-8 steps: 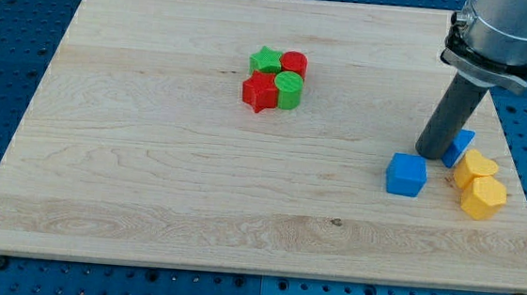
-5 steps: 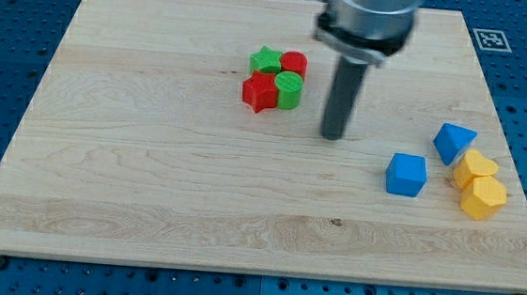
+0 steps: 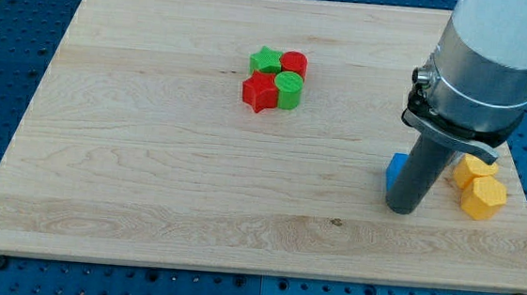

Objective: Move blue cube into the blue triangle

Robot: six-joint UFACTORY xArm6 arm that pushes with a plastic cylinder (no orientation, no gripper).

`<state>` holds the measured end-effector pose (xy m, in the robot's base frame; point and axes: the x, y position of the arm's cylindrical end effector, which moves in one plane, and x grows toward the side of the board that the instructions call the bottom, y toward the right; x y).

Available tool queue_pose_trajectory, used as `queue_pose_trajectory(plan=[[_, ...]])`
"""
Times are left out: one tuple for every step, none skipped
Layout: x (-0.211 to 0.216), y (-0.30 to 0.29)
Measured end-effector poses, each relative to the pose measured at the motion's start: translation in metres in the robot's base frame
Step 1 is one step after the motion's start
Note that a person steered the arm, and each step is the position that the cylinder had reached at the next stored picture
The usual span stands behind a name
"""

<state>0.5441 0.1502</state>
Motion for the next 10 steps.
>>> queue_pose_trajectory(plan=[[-0.004, -0.003], [-0.019, -0.005], [-0.035, -0.005], [-0.050, -0.007], [-0.047, -0.026], [-0.038, -0.024], [-0.038, -0.007], [-0.038, 0.007], [-0.038, 0.021], [-0.038, 0.036]])
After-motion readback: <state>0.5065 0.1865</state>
